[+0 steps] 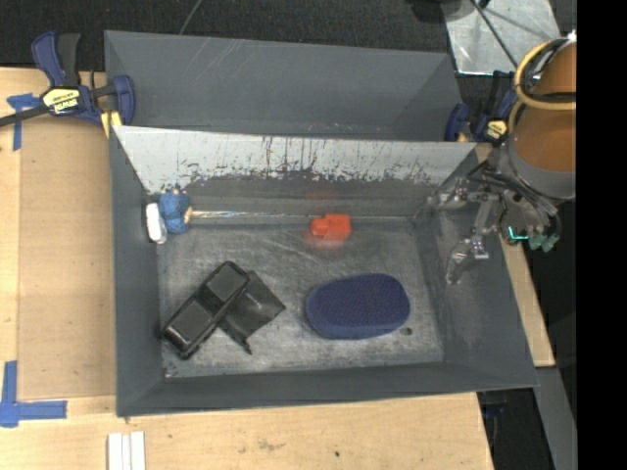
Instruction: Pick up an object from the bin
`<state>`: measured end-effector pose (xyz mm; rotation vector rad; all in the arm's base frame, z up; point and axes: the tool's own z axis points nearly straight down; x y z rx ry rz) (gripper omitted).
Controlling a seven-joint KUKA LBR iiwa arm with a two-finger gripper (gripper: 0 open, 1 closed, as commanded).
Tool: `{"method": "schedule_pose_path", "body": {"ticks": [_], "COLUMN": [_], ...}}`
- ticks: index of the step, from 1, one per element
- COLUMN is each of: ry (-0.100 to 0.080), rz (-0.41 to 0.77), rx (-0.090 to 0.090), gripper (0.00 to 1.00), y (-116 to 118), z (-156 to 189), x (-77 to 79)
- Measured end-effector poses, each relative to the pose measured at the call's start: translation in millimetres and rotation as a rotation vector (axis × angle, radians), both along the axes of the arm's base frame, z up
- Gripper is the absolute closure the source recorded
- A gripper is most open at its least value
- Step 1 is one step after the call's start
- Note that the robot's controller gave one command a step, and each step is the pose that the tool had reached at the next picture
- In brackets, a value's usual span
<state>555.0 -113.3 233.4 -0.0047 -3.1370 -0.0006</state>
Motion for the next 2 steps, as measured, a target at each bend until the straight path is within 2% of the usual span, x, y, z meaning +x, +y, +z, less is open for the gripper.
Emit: {"method": "schedule_pose_path", "body": {"ticks": [1,2], "ry": [-0.011,-0.012], "rz": [0.47,0.55], "rx": [-0.001,-0.005], "gripper": [0.0,0.0], "y": [10,67], "z": [-143,-160], "x": [-34.8,-11.9]}}
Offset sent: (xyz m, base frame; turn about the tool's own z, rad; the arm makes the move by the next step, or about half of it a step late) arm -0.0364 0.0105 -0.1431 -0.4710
